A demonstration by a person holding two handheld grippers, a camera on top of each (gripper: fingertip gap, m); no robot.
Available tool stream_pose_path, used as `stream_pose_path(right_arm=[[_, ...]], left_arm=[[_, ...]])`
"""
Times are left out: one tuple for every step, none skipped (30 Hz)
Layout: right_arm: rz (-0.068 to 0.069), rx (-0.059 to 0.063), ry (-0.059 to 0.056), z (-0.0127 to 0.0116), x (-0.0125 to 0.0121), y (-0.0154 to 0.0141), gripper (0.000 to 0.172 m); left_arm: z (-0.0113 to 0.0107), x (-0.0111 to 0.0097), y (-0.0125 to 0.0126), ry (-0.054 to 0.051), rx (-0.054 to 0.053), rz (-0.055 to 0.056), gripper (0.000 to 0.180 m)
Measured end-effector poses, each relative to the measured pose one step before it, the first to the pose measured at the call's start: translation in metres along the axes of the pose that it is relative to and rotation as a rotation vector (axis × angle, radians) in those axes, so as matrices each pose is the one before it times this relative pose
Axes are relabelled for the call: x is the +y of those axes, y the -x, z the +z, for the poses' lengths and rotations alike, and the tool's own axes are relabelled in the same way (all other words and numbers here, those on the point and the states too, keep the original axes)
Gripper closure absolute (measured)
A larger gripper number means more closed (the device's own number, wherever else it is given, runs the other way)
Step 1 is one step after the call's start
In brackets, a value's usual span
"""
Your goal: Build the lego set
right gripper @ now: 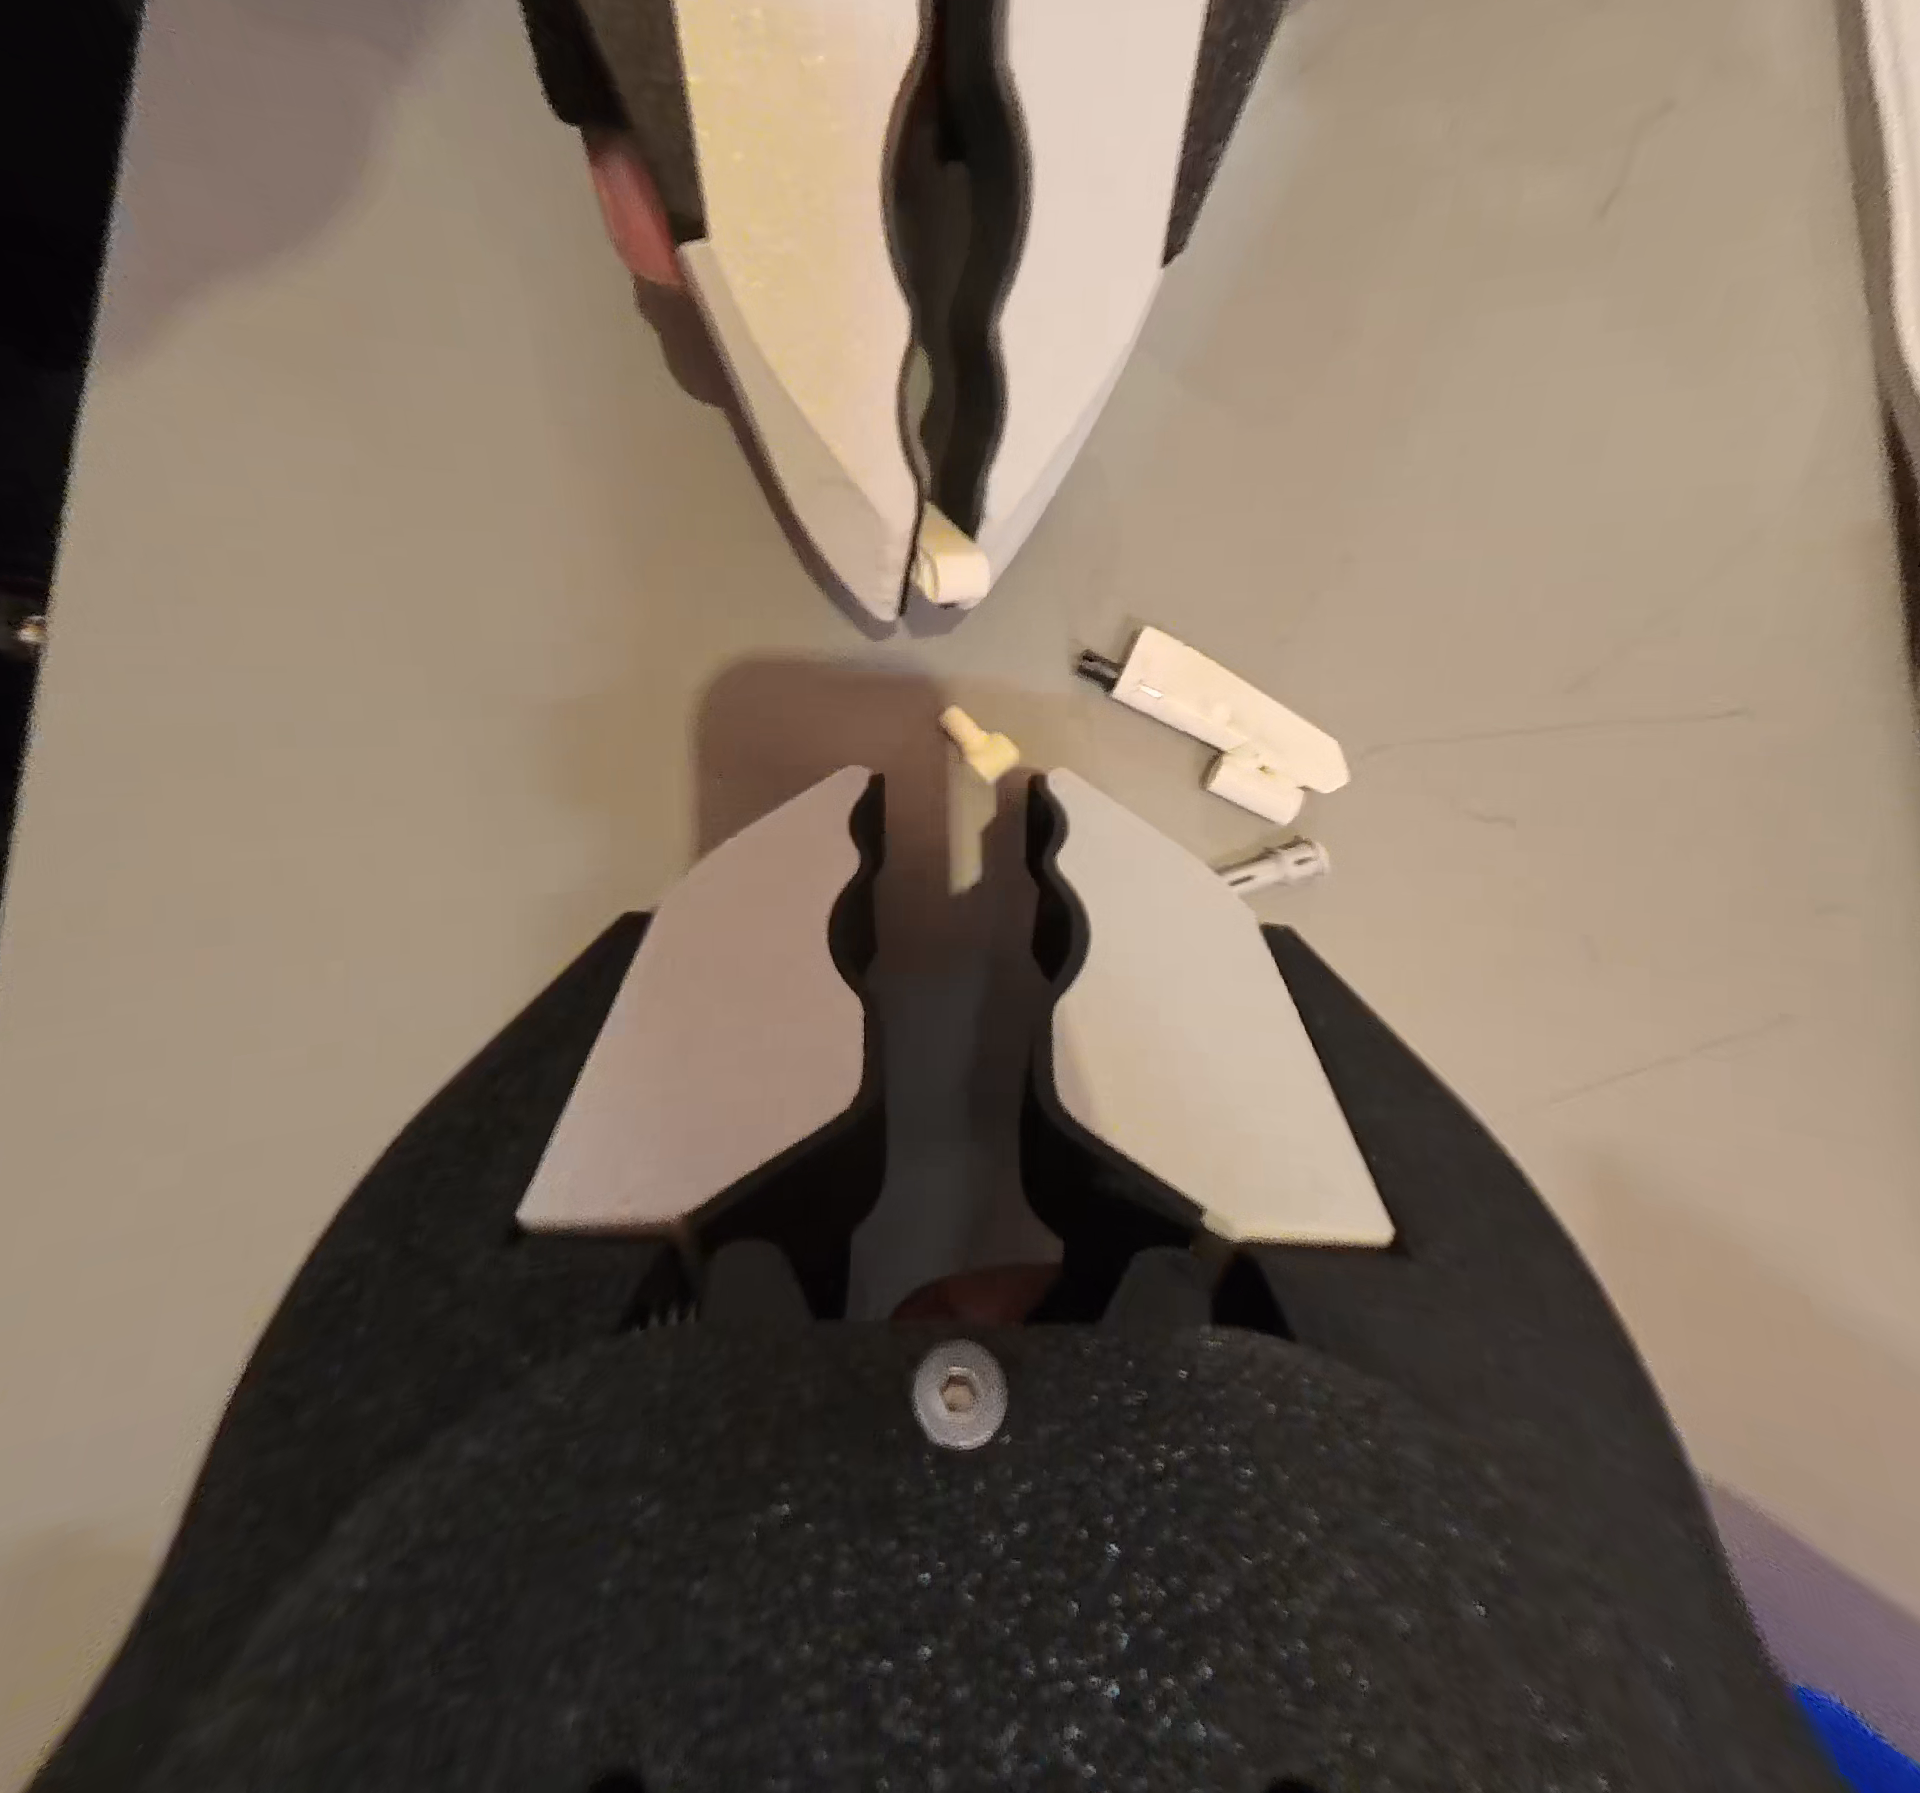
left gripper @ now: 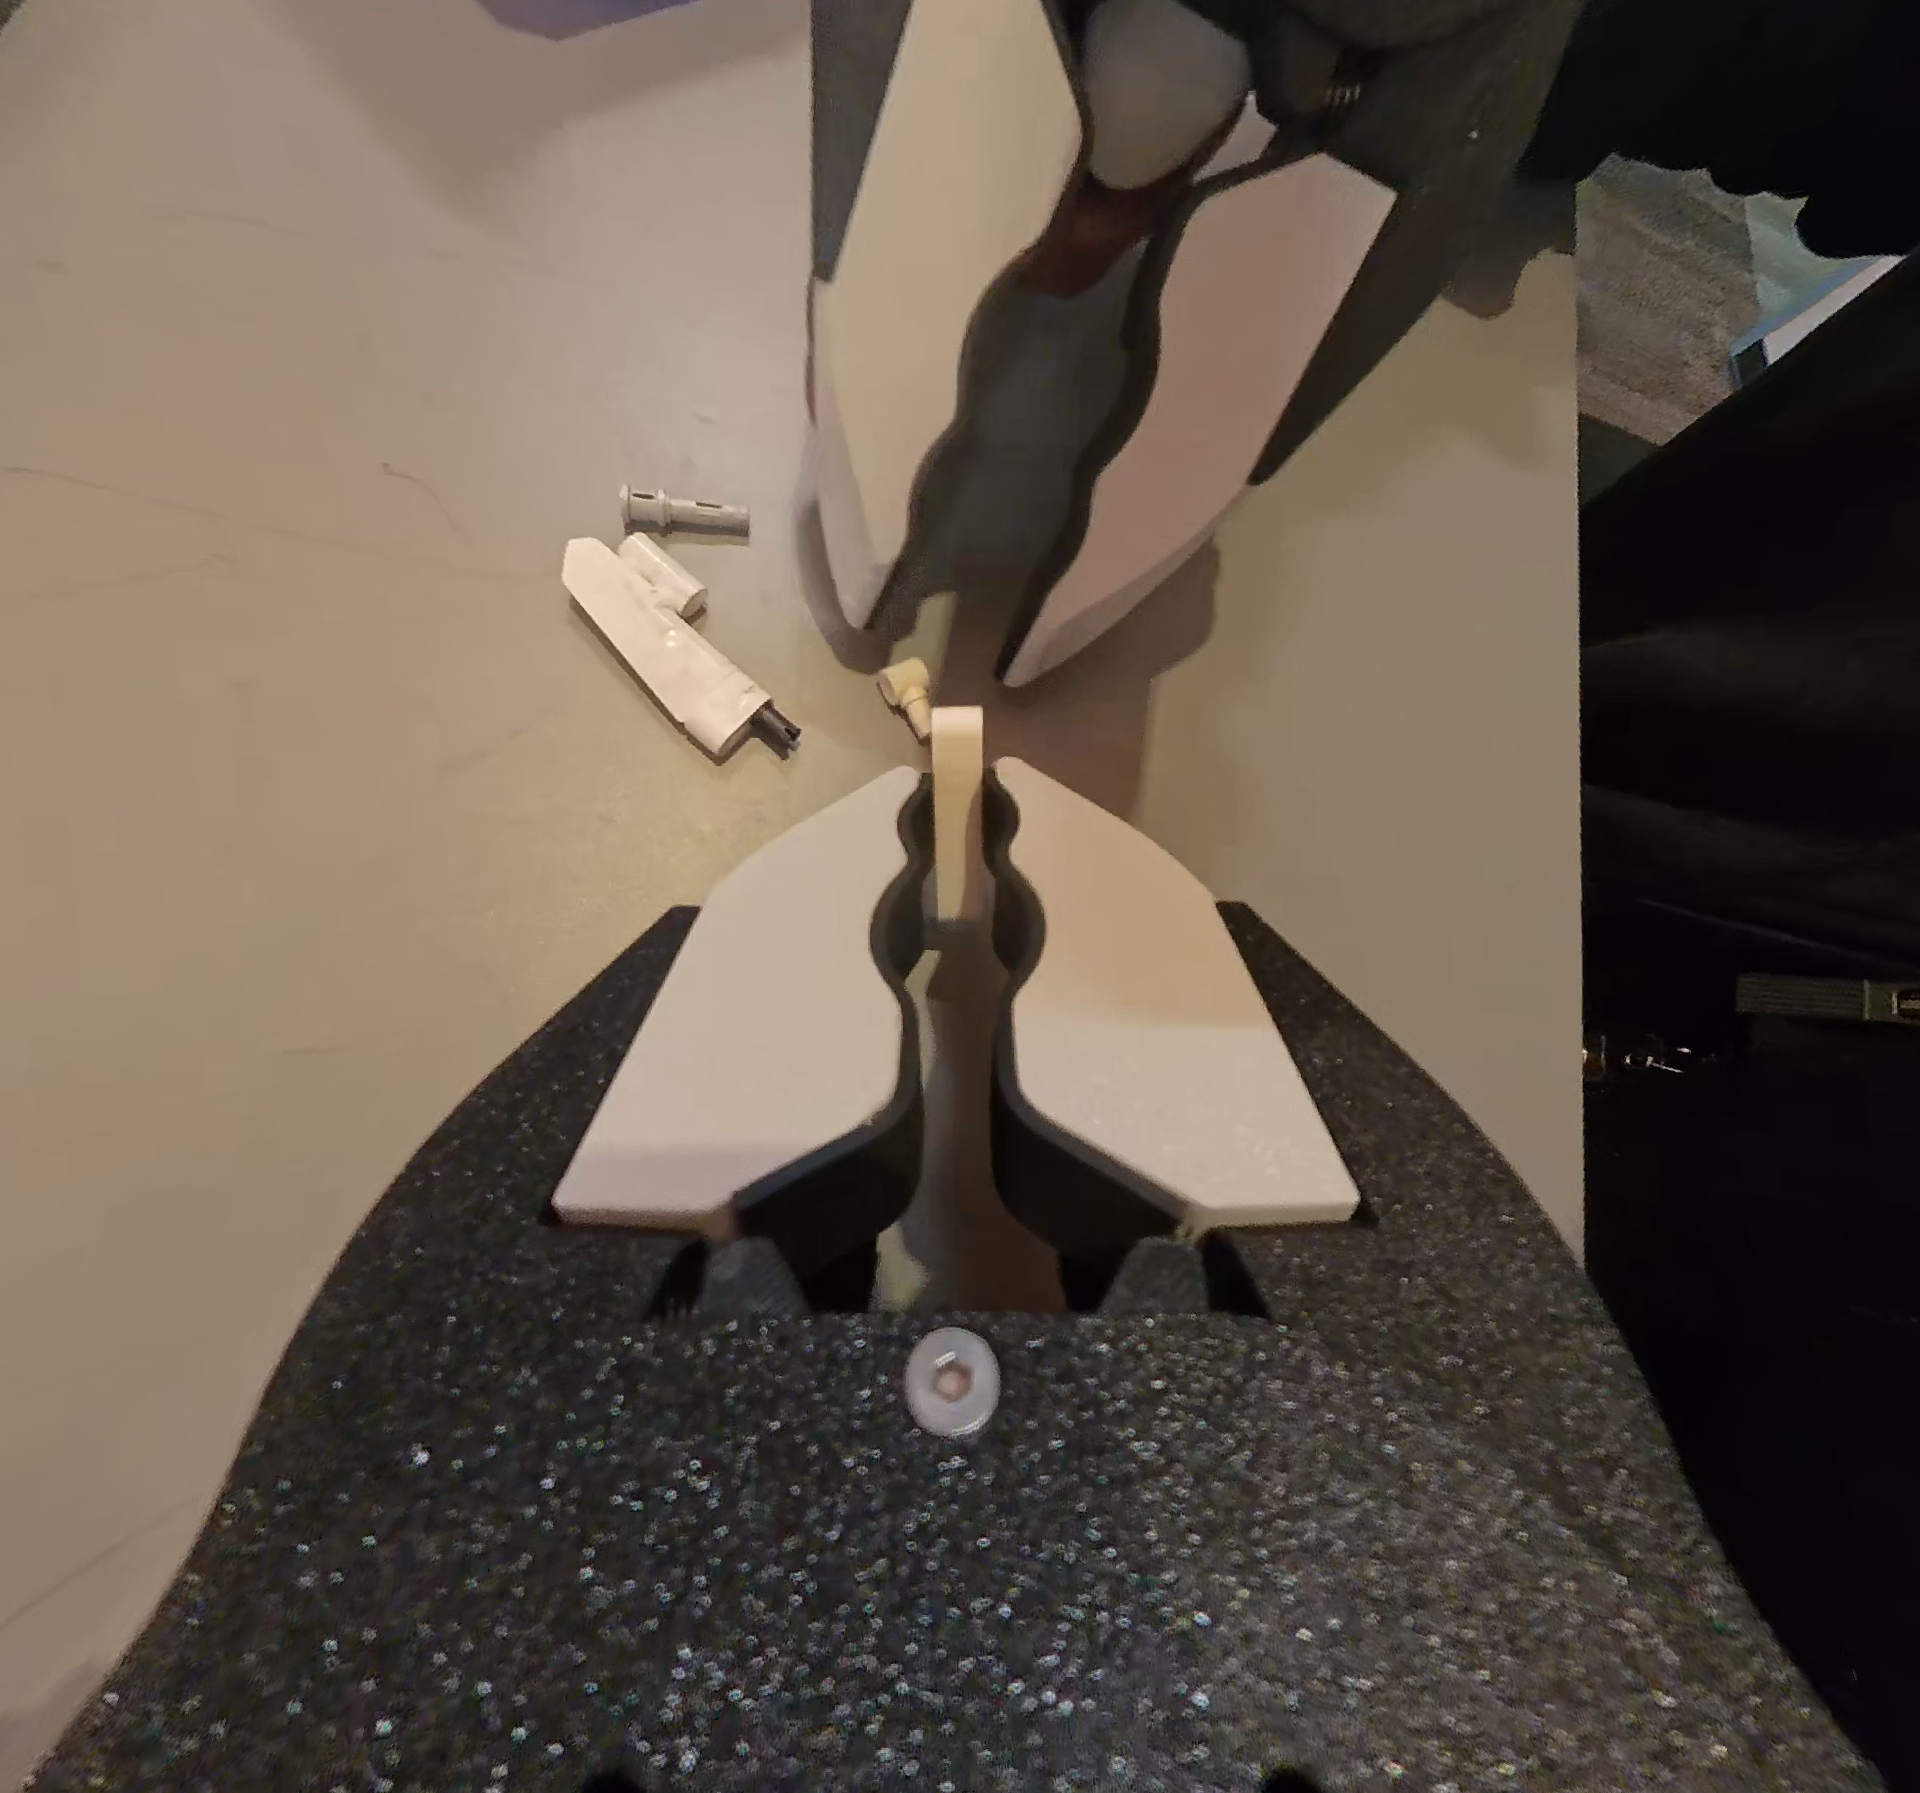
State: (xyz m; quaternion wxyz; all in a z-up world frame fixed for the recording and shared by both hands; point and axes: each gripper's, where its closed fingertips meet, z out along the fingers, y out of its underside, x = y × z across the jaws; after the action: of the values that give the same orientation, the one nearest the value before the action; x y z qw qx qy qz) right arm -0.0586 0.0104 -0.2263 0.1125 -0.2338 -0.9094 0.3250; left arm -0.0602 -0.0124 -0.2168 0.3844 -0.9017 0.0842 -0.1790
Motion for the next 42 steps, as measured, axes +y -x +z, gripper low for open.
stream_pose_path(right_arm=[[-0.0133,0.0100,-0.0110,-0.00001,-0.00074,-0.00344,0.146],[-0.0170,-0.0001,-0.0125,0.00034,-0.00110,-0.00186,0.146],[-0.0221,-0.0043,-0.0116,0.00058,-0.00078,-0.00114,0.146],[-0.0242,-0.0110,-0.0046,0.00053,0.00024,-0.00037,0.147],[-0.0259,-0.0190,0.0038,0.00039,0.00098,0.00052,0.147],[-0.0316,-0.0223,0.0035,-0.00003,0.00060,0.00102,0.147],[-0.0337,-0.0176,-0.0003,-0.00023,0.00008,-0.00001,0.147],[-0.0267,-0.0131,0.0004,-0.00016,0.00039,-0.00129,0.147],[-0.0161,-0.0158,0.0009,-0.00006,0.00013,-0.00164,0.147],[-0.0090,-0.0236,-0.0043,-0.00004,-0.00087,-0.00046,0.147],[-0.0083,-0.0272,-0.0076,0.00021,-0.00165,0.00066,0.147],[-0.0120,-0.0238,-0.0027,0.00059,-0.00095,0.00098,0.148],[-0.0161,-0.0174,0.0048,0.00098,0.00005,0.00085,0.148],[-0.0159,-0.0078,0.0105,0.00119,0.00091,0.00010,0.148],[-0.0111,0.0019,0.0136,0.00145,0.00132,-0.00075,0.148],[-0.0037,0.0024,0.0107,0.00120,0.00102,-0.00048,0.150],[0.0034,0.0007,0.0000,0.00071,-0.00023,0.00009,0.154],[0.0058,0.0060,-0.0016,0.00069,-0.00034,-0.00004,0.158],[0.0039,0.0124,-0.0035,0.00071,-0.00029,-0.00003,0.162],[0.0054,0.0147,-0.0090,0.00044,-0.00079,0.00044,0.162],[0.0086,0.0156,-0.0090,0.00037,-0.00077,0.00074,0.163],[0.0120,0.0229,-0.0063,0.00025,-0.00055,0.00007,0.163],[0.0123,0.0305,-0.0041,0.00014,-0.00008,-0.00078,0.163],[0.0117,0.0405,-0.0008,-0.00019,0.00012,-0.00176,0.164],[0.0132,0.0517,0.0014,-0.00075,0.00012,-0.00315,0.164],[0.0199,0.0568,-0.0056,-0.00176,-0.00116,-0.00410,0.164],[0.0320,0.0606,-0.0196,-0.00296,-0.00325,-0.00484,0.164],[0.0368,0.0551,-0.0280,-0.00360,-0.00446,-0.00415,0.164],[0.0222,0.0506,-0.0225,-0.00379,-0.00377,-0.00290,0.165],[-0.0014,0.0601,-0.0084,-0.00311,-0.00207,-0.00326,0.165],[-0.0198,0.0701,0.0047,-0.00245,-0.00072,-0.00420,0.165],[-0.0226,0.0652,0.0045,-0.00146,-0.00099,-0.00342,0.165],[-0.0086,0.0487,-0.0011,-0.00080,-0.00182,-0.00175,0.165],[0.0021,0.0343,0.0004,-0.00009,-0.00160,-0.00038,0.165],[-0.0006,0.0367,0.0112,0.00034,-0.00005,-0.00131,0.165],[-0.0101,0.0433,0.0203,0.00062,0.00127,-0.00285,0.165],[-0.0151,0.0396,0.0174,0.00032,0.00089,-0.00302,0.165],[-0.0106,0.0238,0.0138,0.00035,0.00069,-0.00158,0.165],[-0.0040,0.0125,0.0150,0.00081,0.00095,-0.00027,0.165],[-0.0034,0.0104,0.0140,0.00082,0.00093,-0.00008,0.165],[-0.0067,0.0065,0.0147,0.00082,0.00107,0.00073,0.165],[-0.0086,0.0075,0.0156,0.00071,0.00122,0.00041,0.165]], left_arm=[[0.00054,0.00077,0.00004,0.0048,-0.0012,0.0024,0.172],[0.00053,0.00064,-0.00013,0.0038,0.0010,0.0014,0.172],[0.00043,0.00037,0.00017,0.0022,-0.0001,-0.0011,0.172],[0.00027,0.00033,0.00051,0.0013,-0.0003,-0.0017,0.172],[0.00017,0.00016,0.00053,-0.0005,-0.0001,-0.0012,0.172],[-0.00012,0.00012,0.00049,-0.0002,0.0003,-0.0023,0.172],[0.00003,0.00027,0.00067,0.0004,-0.0006,-0.0027,0.172],[0.00000,0.00027,0.00051,0.0009,-0.0002,-0.0012,0.172],[0.00006,0.00037,0.00020,0.0018,0.0005,-0.0003,0.172],[0.00005,0.00039,0.00013,0.0019,0.0011,-0.0002,0.172],[0.00000,0.00016,0.00006,0.0006,0.0023,-0.0013,0.172],[-0.00014,-0.00016,-0.00017,-0.0013,0.0043,-0.0023,0.172],[-0.00020,-0.00008,0.00015,-0.0012,0.0034,-0.0037,0.172],[-0.00037,-0.00009,0.00046,-0.0013,0.0013,-0.0038,0.172],[-0.00029,0.00010,0.00073,-0.0004,-0.0008,-0.0015,0.172],[-0.00030,0.00006,0.00060,-0.0001,-0.0013,-0.0013,0.172],[-0.00023,-0.00007,0.00021,-0.0011,0.0008,-0.0030,0.172],[-0.00008,-0.00002,0.00039,-0.0007,-0.0010,-0.0031,0.172],[-0.00006,-0.00008,0.00020,-0.0001,-0.0021,-0.0007,0.172],[-0.00001,0.00004,0.00040,-0.0003,-0.0039,0.0002,0.172],[0.00000,-0.00012,0.00032,-0.0004,-0.0034,0.0001,0.172],[0.00010,-0.00018,0.00058,-0.0014,-0.0049,-0.0009,0.172],[0.00007,-0.00041,0.00106,-0.0021,-0.0081,-0.0026,0.172],[0.00002,-0.00038,0.00131,-0.0023,-0.0107,-0.0033,0.172],[0.00001,-0.00062,0.00146,-0.0031,-0.0119,-0.0061,0.172],[0.00010,-0.00107,0.00216,-0.0070,-0.0159,-0.0132,0.172],[0.00021,-0.00167,0.00309,-0.0108,-0.0214,-0.0200,0.172],[0.00024,-0.00175,0.00276,-0.0114,-0.0178,-0.0238,0.172],[0.00024,-0.00219,0.00267,-0.0144,-0.0160,-0.0297,0.172],[0.00028,-0.00253,0.00287,-0.0168,-0.0148,-0.0331,0.172],[0.00049,-0.00216,0.00207,-0.0142,-0.0107,-0.0309,0.172],[0.00055,-0.00247,0.00209,-0.0146,-0.0119,-0.0295,0.172],[0.00072,-0.00221,0.00176,-0.0128,-0.0116,-0.0271,0.172],[0.00086,-0.00214,0.00148,-0.0127,-0.0108,-0.0272,0.172],[0.00082,-0.00157,0.00047,-0.0088,-0.0066,-0.0210,0.172],[0.00081,-0.00147,0.00049,-0.0090,-0.0083,-0.0165,0.172],[0.00077,-0.00090,0.00032,-0.0057,-0.0094,-0.0086,0.172],[0.00068,-0.00088,0.00039,-0.0055,-0.0116,-0.0021,0.172],[0.00078,-0.00013,-0.00006,0.0001,-0.0080,0.0030,0.172],[0.00073,-0.00019,-0.00074,0.0002,-0.0021,0.0017,0.172],[0.00062,0.00011,-0.00113,0.0015,0.0008,0.0007,0.172],[0.00054,0.00013,-0.00044,0.0019,-0.0035,0.0044,0.172]])
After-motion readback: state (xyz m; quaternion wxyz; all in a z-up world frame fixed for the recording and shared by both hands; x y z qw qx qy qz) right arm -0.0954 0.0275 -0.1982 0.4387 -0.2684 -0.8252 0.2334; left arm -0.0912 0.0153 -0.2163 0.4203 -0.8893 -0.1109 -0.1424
